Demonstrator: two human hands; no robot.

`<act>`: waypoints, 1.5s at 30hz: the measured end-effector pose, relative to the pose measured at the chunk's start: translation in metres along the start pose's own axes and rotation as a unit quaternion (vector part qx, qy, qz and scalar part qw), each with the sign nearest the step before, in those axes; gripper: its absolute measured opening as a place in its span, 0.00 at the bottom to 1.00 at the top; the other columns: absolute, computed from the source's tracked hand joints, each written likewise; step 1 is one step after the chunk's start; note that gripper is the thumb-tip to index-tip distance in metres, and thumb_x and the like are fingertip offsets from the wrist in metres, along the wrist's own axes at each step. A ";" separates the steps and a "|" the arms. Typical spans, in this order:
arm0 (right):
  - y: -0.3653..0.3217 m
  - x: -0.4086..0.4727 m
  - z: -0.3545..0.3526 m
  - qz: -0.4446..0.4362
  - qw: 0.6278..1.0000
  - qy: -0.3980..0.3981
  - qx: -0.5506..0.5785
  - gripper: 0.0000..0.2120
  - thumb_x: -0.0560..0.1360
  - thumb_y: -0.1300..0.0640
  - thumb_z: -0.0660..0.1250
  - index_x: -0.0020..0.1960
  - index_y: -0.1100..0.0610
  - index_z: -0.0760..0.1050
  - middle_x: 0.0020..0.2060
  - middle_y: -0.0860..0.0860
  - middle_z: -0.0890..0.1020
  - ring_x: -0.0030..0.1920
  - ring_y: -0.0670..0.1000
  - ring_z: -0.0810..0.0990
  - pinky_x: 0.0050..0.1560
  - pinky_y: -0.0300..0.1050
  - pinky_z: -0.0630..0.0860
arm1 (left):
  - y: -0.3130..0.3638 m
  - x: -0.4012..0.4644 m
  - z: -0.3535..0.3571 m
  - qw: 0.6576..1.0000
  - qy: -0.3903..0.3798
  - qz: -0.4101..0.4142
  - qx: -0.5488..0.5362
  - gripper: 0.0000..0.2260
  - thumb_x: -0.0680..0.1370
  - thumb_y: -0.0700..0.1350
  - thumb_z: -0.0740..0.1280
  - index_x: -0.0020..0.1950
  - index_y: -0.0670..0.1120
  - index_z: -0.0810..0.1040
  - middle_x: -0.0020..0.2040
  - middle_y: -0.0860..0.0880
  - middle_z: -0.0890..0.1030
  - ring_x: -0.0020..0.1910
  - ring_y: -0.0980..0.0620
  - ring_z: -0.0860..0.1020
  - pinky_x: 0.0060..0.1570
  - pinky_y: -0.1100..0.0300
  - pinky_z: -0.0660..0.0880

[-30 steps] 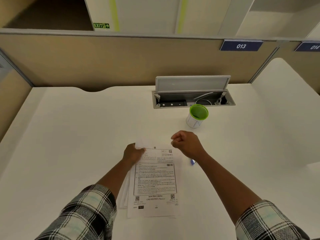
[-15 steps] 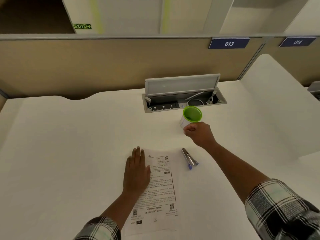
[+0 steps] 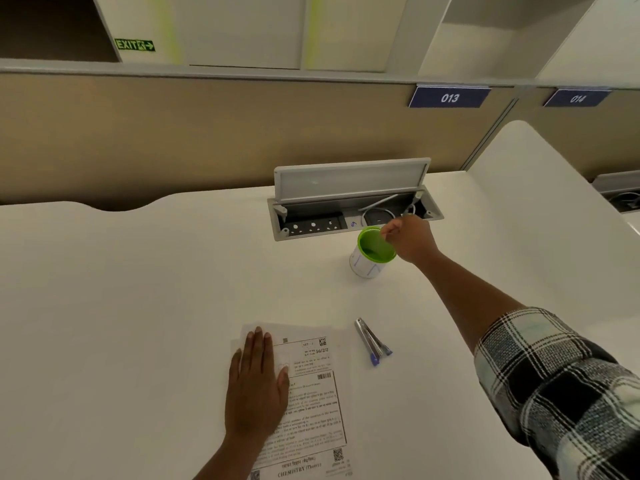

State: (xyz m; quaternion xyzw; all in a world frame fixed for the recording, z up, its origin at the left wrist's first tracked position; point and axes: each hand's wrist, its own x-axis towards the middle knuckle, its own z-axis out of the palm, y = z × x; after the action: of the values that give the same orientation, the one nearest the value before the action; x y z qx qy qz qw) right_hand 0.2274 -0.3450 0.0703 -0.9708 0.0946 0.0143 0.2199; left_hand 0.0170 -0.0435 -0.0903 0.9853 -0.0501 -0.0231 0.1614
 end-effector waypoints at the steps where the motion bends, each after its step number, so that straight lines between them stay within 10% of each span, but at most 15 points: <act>1: 0.001 0.003 0.000 -0.007 1.000 -0.006 -0.013 0.11 0.75 0.64 0.63 0.49 0.58 0.85 0.48 0.55 0.86 0.49 0.56 0.82 0.44 0.39 0.70 | 0.000 0.000 0.000 1.000 -0.002 0.000 0.000 0.31 0.80 0.55 0.51 0.79 0.40 0.55 0.80 0.44 0.55 0.79 0.48 0.53 0.76 0.48 0.54; 17: 0.000 -0.010 -0.008 -0.012 0.999 0.033 -0.001 0.05 0.71 0.61 0.68 0.44 0.56 0.83 0.40 0.55 0.85 0.43 0.55 0.82 0.46 0.51 0.81 | 0.001 0.002 -0.003 1.000 -0.012 -0.001 -0.007 0.31 0.80 0.55 0.51 0.78 0.40 0.56 0.79 0.43 0.57 0.79 0.47 0.55 0.75 0.50 0.52; 26: -0.030 -0.104 0.032 -0.049 0.995 -0.042 0.078 0.06 0.71 0.57 0.71 0.38 0.56 0.75 0.33 0.49 0.81 0.37 0.52 0.80 0.34 0.33 0.70 | 0.002 0.002 -0.023 0.999 -0.045 0.012 -0.019 0.29 0.82 0.53 0.53 0.80 0.43 0.52 0.80 0.43 0.47 0.80 0.46 0.47 0.78 0.52 0.46; 33: -0.028 -0.225 0.113 0.023 0.972 -0.227 -0.057 0.28 0.74 0.44 0.68 0.66 0.57 0.64 0.60 0.56 0.72 0.61 0.57 0.73 0.59 0.53 0.75 | 0.003 -0.041 -0.048 0.986 -0.011 -0.160 -0.035 0.23 0.78 0.46 0.61 0.73 0.44 0.66 0.76 0.40 0.62 0.74 0.41 0.62 0.70 0.47 0.64; 45: -0.036 -0.271 0.142 0.063 0.983 -0.168 -0.028 0.27 0.73 0.48 0.69 0.65 0.56 0.61 0.60 0.56 0.67 0.60 0.57 0.67 0.58 0.55 0.73 | 0.010 -0.050 -0.067 0.882 -0.028 -0.372 -0.288 0.27 0.73 0.47 0.71 0.69 0.44 0.68 0.65 0.41 0.71 0.53 0.44 0.78 0.48 0.56 0.73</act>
State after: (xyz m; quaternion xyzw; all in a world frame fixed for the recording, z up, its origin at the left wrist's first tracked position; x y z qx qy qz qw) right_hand -0.0294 -0.2041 -0.0238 -0.9526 0.1163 0.1938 0.2038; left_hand -0.0291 -0.0260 -0.0225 0.8407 0.3244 -0.1228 0.4159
